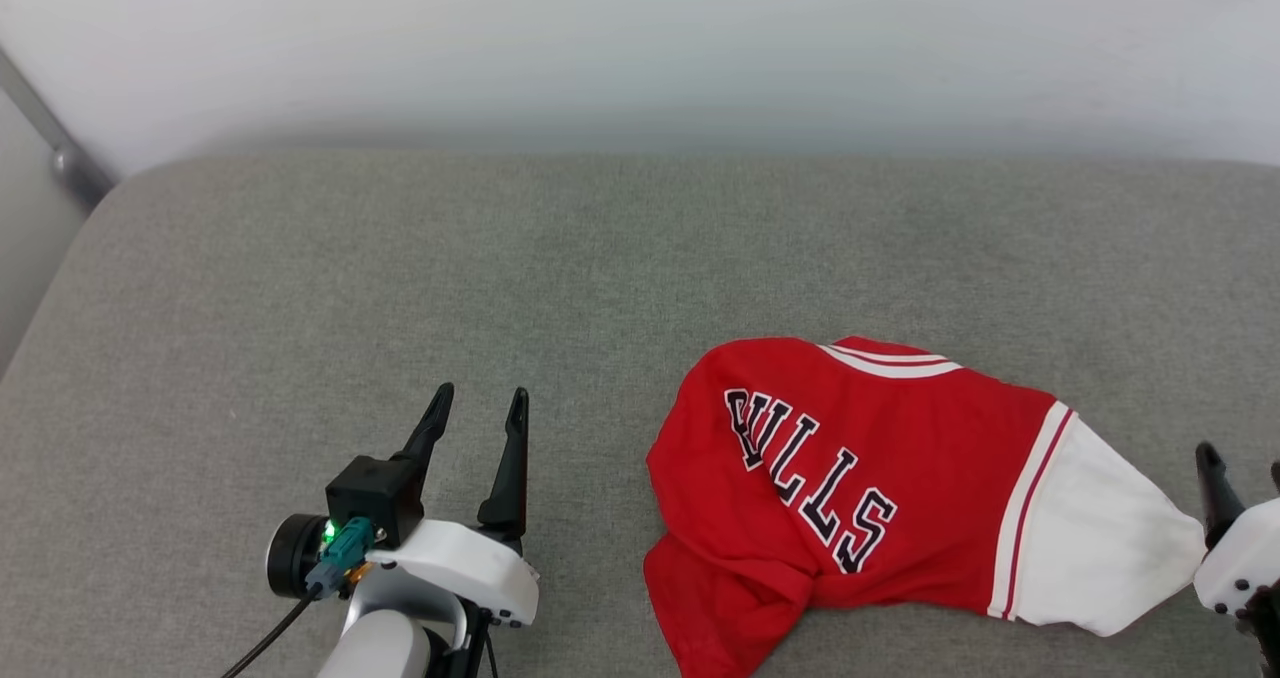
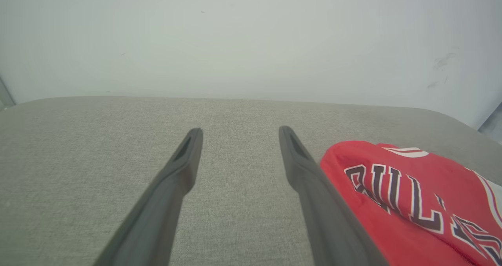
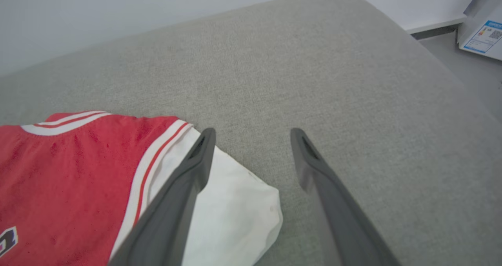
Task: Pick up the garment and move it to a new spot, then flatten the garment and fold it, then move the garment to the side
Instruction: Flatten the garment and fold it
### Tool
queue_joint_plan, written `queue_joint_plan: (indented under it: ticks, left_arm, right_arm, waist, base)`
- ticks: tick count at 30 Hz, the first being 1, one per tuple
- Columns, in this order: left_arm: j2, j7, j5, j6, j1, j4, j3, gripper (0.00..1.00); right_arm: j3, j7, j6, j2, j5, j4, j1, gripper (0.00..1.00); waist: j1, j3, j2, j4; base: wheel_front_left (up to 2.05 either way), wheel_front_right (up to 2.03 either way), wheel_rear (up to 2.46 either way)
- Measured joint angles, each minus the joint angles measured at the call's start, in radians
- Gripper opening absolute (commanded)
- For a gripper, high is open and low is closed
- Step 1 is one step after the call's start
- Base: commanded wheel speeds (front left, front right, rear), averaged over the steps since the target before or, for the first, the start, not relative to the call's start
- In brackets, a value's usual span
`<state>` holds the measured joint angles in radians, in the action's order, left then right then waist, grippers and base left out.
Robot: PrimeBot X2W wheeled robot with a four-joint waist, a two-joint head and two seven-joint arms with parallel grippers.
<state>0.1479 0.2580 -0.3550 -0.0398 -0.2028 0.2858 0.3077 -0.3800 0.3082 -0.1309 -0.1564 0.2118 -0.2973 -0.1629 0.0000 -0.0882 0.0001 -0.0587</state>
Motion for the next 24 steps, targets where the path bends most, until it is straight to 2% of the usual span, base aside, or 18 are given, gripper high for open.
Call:
queue_joint_plan:
  ticks: [5,9,18,22,24]
  left_arm:
    - [0.009,-0.011,-0.003,-0.010,0.026,0.000,-0.001,1.00]
    - [0.022,-0.027,-0.006,-0.021,0.051,-0.009,-0.001,1.00]
    - [0.055,-0.063,-0.008,-0.039,0.070,-0.044,-0.009,1.00]
    - [0.068,-0.096,-0.012,-0.020,0.040,-0.053,0.000,1.00]
    - [0.077,-0.129,-0.017,0.009,0.005,-0.050,0.015,1.00]
  right_arm:
    - [0.078,-0.175,0.000,0.015,-0.051,0.062,0.014,1.00]
    - [0.176,-0.262,0.000,0.034,-0.071,0.115,0.071,1.00]
    - [0.342,-0.306,0.000,0.073,-0.072,0.252,0.175,1.00]
    - [0.379,-0.309,0.000,0.085,-0.071,0.297,0.194,1.00]
    - [0.394,-0.309,0.000,0.089,-0.067,0.313,0.197,1.00]
  waist:
    - [0.0000,0.046,0.0000,0.009]
    - [0.0000,0.086,0.0000,0.015]
    - [0.0000,0.114,0.0000,0.054]
    - [0.0000,0.110,0.0000,0.089]
    - [0.0000,0.104,0.0000,0.108]
  base:
    - [0.00,0.00,0.00]
    - [0.00,0.00,0.00]
    - [0.00,0.00,0.00]
    - [0.00,0.00,0.00]
    - [0.00,0.00,0.00]
